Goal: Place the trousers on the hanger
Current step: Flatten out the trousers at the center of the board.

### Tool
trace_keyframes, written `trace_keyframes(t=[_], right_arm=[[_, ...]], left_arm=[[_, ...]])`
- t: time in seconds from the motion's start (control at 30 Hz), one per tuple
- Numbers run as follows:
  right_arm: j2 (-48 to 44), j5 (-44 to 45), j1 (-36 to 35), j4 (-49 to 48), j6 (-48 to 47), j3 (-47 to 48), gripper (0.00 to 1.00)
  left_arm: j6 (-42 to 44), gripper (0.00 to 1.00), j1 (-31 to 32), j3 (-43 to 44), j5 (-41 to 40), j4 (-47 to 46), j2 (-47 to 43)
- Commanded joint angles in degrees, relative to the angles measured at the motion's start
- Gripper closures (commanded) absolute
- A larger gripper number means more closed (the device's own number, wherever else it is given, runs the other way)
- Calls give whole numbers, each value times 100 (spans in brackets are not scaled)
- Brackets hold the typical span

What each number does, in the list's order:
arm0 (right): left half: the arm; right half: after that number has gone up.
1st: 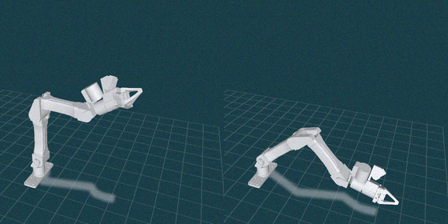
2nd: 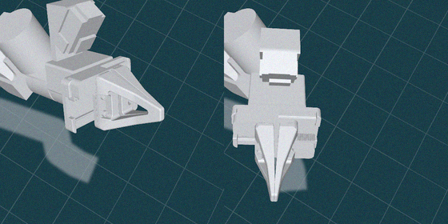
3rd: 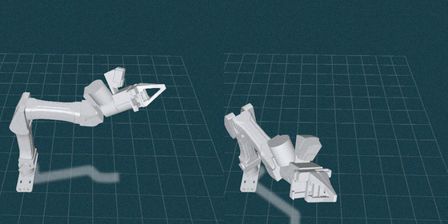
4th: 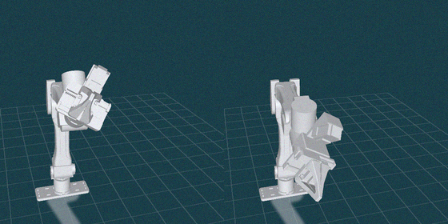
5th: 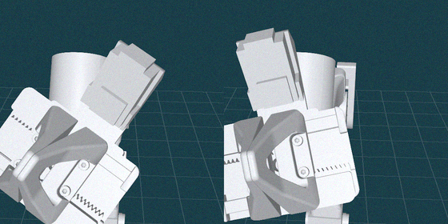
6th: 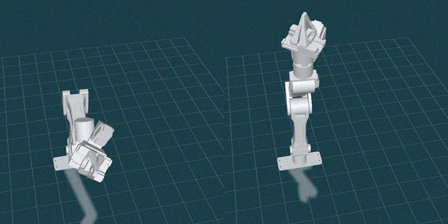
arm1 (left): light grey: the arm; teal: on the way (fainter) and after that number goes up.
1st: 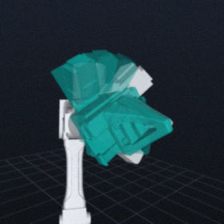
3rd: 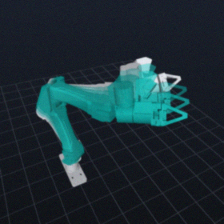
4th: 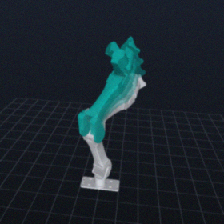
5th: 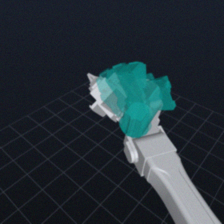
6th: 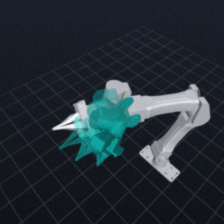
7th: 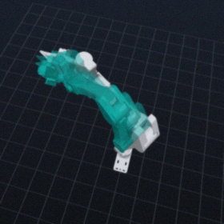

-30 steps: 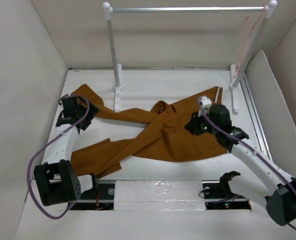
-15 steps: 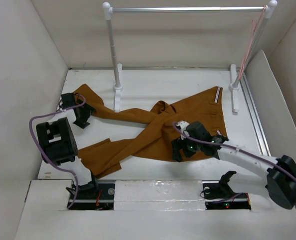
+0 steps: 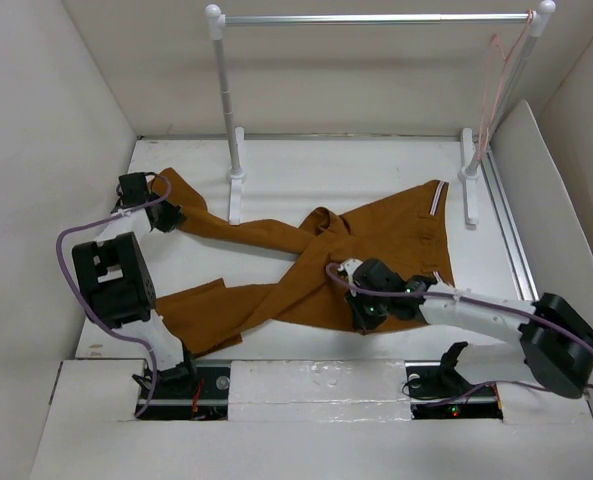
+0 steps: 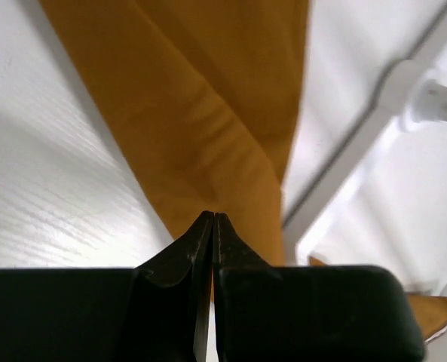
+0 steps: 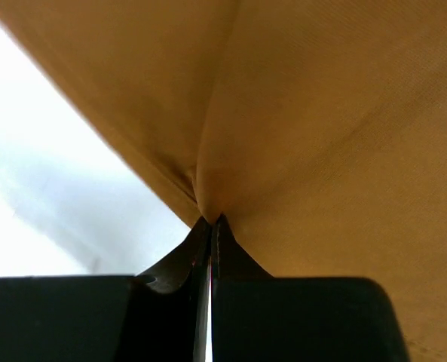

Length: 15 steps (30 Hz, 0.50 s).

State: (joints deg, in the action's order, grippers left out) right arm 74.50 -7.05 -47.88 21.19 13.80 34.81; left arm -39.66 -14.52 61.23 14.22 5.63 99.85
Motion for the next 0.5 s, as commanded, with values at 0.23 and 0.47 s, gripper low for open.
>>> trace_keyframes(t=[0.23, 0.47], right_arm=[[-2746, -631, -644, 2573, 729, -730, 100], [-2634, 45, -591, 2689, 581, 332, 29]], left_arm=[[72, 100, 37, 381, 3, 420, -2057], [564, 66, -94, 564, -648, 1044, -1602]])
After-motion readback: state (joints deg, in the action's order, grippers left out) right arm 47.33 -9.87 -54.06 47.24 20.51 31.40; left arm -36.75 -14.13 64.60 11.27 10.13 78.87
